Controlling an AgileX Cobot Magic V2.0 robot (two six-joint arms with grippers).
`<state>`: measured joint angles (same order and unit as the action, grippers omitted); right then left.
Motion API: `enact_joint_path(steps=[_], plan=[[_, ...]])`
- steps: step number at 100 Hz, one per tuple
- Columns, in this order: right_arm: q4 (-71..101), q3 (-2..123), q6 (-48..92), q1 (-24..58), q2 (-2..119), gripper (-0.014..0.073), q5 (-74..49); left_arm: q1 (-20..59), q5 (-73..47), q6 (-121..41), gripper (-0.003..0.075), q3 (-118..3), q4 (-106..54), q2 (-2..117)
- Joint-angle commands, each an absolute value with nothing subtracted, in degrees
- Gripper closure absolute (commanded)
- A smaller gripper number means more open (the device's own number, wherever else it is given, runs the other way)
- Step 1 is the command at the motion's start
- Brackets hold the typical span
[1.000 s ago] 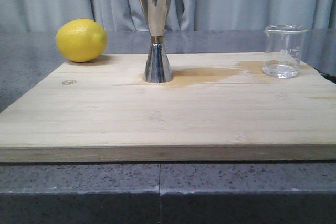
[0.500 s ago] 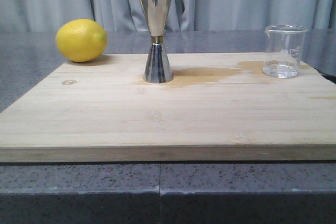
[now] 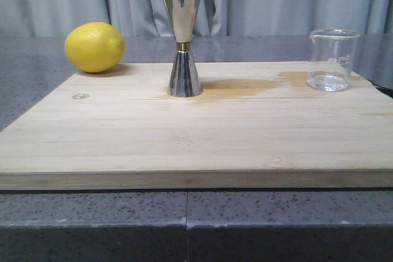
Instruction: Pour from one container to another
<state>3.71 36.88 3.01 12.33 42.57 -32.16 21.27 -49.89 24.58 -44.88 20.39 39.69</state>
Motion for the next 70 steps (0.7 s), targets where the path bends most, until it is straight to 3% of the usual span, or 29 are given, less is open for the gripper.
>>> enact_joint_path(steps=[1, 14, 34, 70], plan=[[3.66, 38.97, 3.37, 12.4, 42.2, 0.0284, -28.73, 21.11, -46.1, 25.14, 0.0475, -46.29, 21.49, 39.68], [3.66, 38.97, 3.37, 12.4, 42.2, 0.0477, -28.73, 21.11, -46.1, 25.14, 0.0575, -46.29, 21.49, 39.68], [3.66, 38.97, 3.37, 12.4, 42.2, 0.0629, -28.73, 21.11, -46.1, 25.14, 0.0725, -46.29, 21.49, 39.68], [3.66, 38.97, 3.37, 12.4, 42.2, 0.065, -28.36, 21.11, -46.1, 25.14, 0.0739, -46.29, 21.49, 39.68]])
